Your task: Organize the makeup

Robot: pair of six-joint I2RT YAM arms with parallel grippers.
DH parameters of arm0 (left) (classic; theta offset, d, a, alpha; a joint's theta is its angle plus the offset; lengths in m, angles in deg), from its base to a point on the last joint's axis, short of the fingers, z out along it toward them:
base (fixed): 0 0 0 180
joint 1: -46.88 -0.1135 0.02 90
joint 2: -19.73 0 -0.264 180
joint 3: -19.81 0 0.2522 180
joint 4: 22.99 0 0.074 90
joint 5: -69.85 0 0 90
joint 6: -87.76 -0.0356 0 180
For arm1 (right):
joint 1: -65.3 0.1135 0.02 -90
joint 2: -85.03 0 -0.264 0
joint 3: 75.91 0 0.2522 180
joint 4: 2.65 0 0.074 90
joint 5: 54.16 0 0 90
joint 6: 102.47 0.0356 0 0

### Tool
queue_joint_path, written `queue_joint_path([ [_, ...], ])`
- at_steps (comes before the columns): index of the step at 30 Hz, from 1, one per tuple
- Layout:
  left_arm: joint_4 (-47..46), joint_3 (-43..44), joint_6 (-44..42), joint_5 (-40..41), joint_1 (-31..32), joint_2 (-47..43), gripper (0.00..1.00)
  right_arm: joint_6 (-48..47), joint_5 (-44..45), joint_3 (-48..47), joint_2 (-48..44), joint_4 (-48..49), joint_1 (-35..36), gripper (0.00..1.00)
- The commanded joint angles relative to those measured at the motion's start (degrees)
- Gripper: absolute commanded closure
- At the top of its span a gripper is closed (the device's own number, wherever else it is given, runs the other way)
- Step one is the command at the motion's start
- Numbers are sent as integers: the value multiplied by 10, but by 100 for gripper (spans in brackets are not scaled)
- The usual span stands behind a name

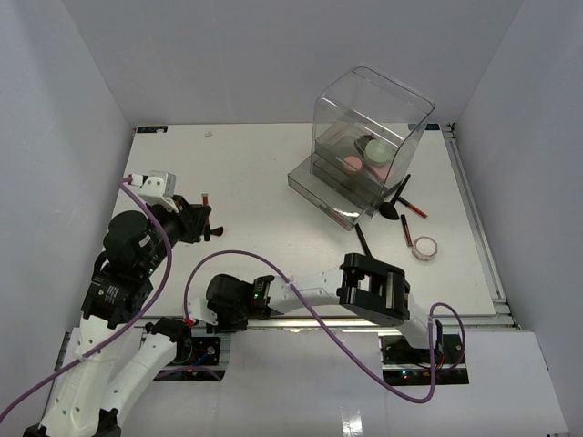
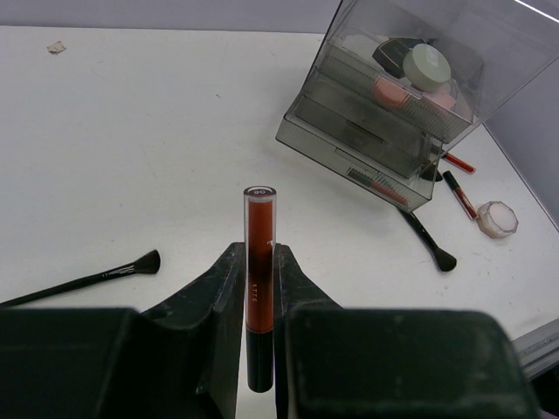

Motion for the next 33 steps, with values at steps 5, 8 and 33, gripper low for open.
queue_joint_path([
  [5,-3,40,11,-10,-3,10,100,-26,-68,6,-122,-44,-40,92],
  [8,-10,44,13,-13,-3,19,100,-45,-75,37,-168,-44,-73,92],
  [33,-292,-69,134,-216,-3,154,100,-137,91,135,-325,12,-548,75],
])
